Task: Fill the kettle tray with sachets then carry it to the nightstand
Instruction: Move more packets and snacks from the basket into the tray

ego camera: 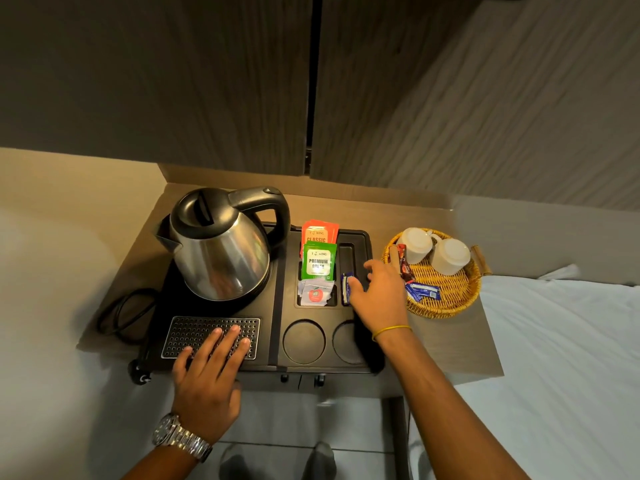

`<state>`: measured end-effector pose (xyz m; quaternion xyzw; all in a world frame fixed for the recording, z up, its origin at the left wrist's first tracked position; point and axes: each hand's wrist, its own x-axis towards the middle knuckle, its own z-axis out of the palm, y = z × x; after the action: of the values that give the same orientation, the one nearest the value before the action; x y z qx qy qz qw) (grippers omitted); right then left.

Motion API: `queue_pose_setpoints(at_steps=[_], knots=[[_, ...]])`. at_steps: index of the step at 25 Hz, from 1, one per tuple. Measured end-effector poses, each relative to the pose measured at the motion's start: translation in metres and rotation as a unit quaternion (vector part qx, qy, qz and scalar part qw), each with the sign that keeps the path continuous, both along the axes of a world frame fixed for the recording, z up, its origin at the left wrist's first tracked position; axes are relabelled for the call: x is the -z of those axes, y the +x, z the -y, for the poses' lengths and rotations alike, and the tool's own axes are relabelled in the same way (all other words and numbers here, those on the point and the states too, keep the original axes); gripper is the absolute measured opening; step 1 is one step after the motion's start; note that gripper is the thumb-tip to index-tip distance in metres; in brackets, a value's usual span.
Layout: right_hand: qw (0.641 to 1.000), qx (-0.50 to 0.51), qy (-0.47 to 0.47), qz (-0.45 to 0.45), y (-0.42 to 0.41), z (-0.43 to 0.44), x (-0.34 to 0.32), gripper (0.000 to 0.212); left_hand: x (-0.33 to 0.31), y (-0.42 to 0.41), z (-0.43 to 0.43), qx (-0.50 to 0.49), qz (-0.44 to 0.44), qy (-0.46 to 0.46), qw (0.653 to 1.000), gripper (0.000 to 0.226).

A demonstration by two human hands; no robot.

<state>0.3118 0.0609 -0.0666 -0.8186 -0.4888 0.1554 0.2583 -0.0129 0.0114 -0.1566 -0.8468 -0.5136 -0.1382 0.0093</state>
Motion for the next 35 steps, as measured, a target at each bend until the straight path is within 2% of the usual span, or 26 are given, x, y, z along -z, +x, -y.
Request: queue_pose_setpoints(at_steps=[4, 7, 11, 18, 26, 32, 35], knots=[[0.992, 0.059, 0.095, 0.063, 0.05, 0.017, -0.007, 0.015, 0.001, 0.001, 0.0, 0.001, 0.008, 0.008, 1.0, 0.077], [0.991, 0.113, 0.046, 0.054, 0.088, 0.02, 0.0, 0.019, 0.002, 0.001, 0.0, -0.003, 0.013, 0.017, 1.0, 0.078], [0.996, 0.092, -0.005, 0.01, 0.1, 0.014, 0.016, 0.032, 0.006, -0.001, 0.001, -0.005, 0.005, 0.029, 1.0, 0.079], [0.995, 0.083, 0.001, -0.049, 0.092, -0.003, 0.027, 0.04, 0.01, 0.0, 0.002, -0.017, -0.023, 0.046, 0.999, 0.076], [0.995, 0.079, 0.02, -0.063, 0.094, -0.011, 0.023, 0.023, 0.007, 0.004, 0.003, -0.024, -0.019, 0.051, 0.998, 0.075], [0.987, 0.12, -0.009, -0.105, 0.1, -0.022, 0.018, 0.022, 0.008, 0.004, 0.003, -0.028, -0.016, 0.058, 0.998, 0.074], [0.989, 0.093, -0.032, -0.107, 0.105, -0.026, 0.014, 0.013, 0.008, 0.004, 0.002, -0.027, -0.018, 0.059, 0.998, 0.074]])
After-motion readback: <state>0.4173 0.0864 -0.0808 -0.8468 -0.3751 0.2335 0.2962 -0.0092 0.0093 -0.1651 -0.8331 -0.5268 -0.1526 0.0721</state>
